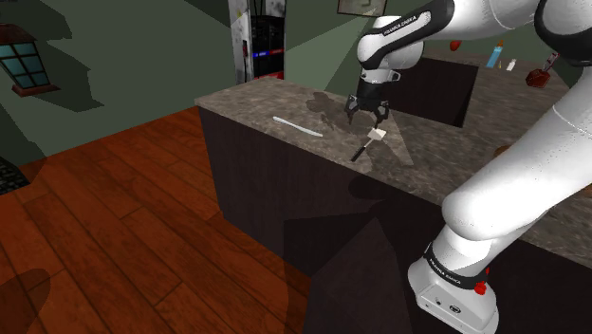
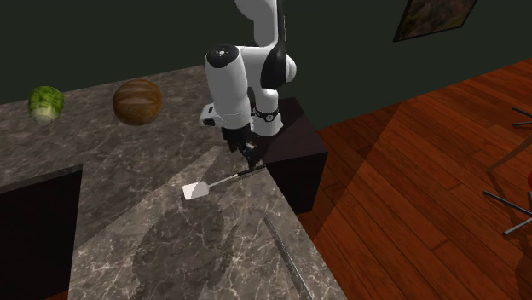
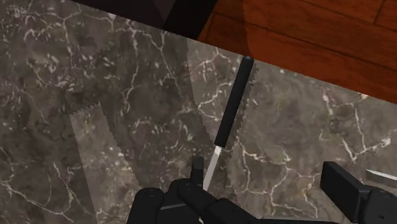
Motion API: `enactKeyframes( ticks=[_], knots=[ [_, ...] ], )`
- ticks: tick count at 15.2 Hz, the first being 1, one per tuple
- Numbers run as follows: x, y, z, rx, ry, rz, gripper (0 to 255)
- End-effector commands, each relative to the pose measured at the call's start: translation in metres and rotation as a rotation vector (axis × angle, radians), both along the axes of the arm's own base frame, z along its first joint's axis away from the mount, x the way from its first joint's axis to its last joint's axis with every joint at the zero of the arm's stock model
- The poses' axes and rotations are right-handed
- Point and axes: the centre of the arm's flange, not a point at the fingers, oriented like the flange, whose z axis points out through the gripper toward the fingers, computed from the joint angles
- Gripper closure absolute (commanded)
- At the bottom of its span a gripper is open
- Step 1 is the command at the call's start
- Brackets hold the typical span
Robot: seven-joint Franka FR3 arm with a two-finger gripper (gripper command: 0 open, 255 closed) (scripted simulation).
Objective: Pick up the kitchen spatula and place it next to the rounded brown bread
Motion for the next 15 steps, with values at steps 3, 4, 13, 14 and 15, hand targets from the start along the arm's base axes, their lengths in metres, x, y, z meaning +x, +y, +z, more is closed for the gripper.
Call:
enactKeyframes(
  ticks=[3, 4, 13, 14, 15],
  knots=[
    [-0.007, -0.042, -0.031, 0.000, 0.003, -0.200, 0],
    [-0.009, -0.052, -0.039, 0.001, 0.003, -0.249, 0],
    [-0.012, -0.059, -0.086, 0.001, 0.004, -0.294, 0],
    [-0.012, -0.059, -0.086, 0.001, 0.004, -0.294, 0],
    [-0.012, -0.059, -0.086, 0.001, 0.004, -0.294, 0]
  ],
)
